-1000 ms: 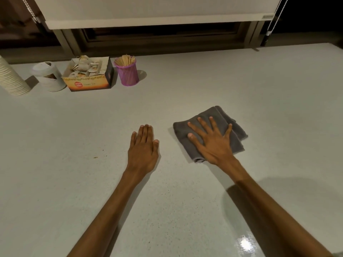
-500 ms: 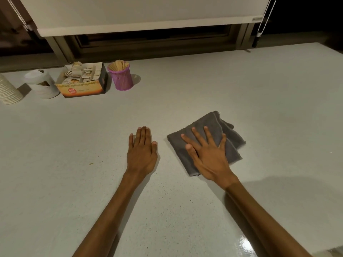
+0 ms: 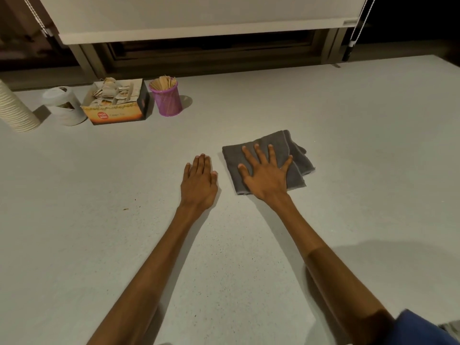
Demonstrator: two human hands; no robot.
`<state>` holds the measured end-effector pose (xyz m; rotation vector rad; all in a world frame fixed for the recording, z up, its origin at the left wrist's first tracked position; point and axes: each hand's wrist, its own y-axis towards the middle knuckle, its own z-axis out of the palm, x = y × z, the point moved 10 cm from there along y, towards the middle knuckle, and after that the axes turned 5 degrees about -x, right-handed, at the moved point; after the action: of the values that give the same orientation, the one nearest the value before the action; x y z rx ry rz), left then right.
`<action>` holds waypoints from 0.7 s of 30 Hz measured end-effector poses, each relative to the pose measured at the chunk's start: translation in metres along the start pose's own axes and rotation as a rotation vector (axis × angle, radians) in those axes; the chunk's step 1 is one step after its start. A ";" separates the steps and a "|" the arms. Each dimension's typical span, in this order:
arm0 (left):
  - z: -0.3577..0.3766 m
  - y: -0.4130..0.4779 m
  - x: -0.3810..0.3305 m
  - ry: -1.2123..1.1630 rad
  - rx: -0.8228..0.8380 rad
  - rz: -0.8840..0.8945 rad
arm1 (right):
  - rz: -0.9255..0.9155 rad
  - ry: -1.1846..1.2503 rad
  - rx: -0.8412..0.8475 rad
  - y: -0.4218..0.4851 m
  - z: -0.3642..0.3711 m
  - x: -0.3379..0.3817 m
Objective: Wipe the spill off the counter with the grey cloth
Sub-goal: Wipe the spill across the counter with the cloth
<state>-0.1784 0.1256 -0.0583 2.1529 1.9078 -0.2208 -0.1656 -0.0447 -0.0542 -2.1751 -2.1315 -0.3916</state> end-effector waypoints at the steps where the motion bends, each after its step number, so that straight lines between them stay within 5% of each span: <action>1: 0.000 -0.004 0.002 -0.003 -0.003 0.003 | -0.009 0.000 0.000 -0.013 -0.002 -0.002; 8: 0.002 -0.021 0.006 -0.006 -0.023 -0.032 | -0.080 -0.001 -0.074 -0.109 -0.014 -0.007; 21: -0.001 -0.021 0.001 0.038 -0.051 -0.056 | -0.069 -0.015 0.013 -0.001 -0.007 -0.004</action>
<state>-0.1994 0.1292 -0.0593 2.0870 1.9747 -0.1414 -0.1680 -0.0502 -0.0482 -2.1093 -2.2155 -0.3660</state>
